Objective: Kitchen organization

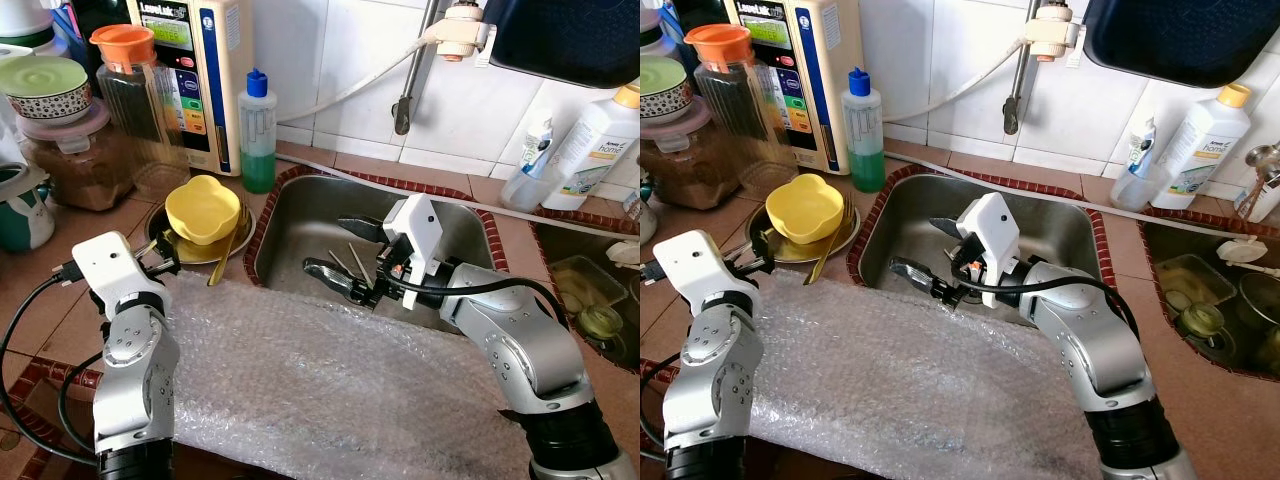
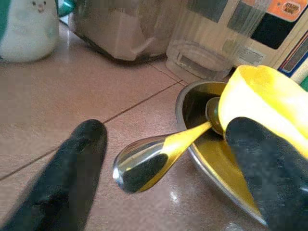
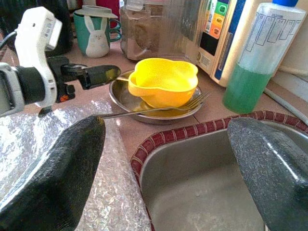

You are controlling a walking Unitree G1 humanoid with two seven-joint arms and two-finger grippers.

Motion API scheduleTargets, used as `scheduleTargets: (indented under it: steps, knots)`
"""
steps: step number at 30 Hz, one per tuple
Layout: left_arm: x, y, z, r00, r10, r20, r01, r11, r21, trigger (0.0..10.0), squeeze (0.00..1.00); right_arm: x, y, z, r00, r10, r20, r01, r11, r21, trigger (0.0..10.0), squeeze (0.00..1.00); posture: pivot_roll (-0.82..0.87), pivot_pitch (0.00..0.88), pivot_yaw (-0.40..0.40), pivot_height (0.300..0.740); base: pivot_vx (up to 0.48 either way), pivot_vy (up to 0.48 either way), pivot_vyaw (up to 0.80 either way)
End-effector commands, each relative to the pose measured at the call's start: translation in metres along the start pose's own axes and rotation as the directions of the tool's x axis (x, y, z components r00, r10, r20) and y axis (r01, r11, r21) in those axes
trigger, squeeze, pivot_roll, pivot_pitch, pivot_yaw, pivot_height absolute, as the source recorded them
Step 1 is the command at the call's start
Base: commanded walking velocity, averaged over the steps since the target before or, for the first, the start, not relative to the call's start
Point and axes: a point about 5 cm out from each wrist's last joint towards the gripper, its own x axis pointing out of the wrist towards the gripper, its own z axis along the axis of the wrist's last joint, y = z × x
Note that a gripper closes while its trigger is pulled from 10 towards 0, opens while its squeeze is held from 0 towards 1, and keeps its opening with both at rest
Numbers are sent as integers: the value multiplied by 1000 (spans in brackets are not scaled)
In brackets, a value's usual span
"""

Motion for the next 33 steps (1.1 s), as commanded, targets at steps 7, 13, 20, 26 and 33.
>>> scheduleTargets:
  steps: [7,13,20,26,33]
  knots:
    - [5,-2,5,1000,-5,9,5,999,-54,0,0,-2,1,2,1000,0,-14,0,1000,-18,10000,0,56,29,-60,740,0,0,0]
    - [7,-2,4,1000,2,-2,-3,997,-72,0,0,-2,0,2,1000,-1,-13,1,1000,-18,10000,0,55,32,-60,740,0,0,0]
    - [8,-2,4,1000,1,-2,-1,995,-96,0,0,-3,3,2,999,30,-13,-30,1000,-1,10000,0,56,33,-61,740,0,0,0]
    - [7,-3,2,1000,1,-12,-3,991,-135,0,0,-5,6,2,998,58,-12,-58,998,13,10000,0,54,32,-61,740,0,0,0]
    - [8,-3,3,1000,-6,-2,6,990,-143,0,0,-5,7,1,998,64,-14,-64,998,14,10000,0,53,31,-59,740,0,0,0]
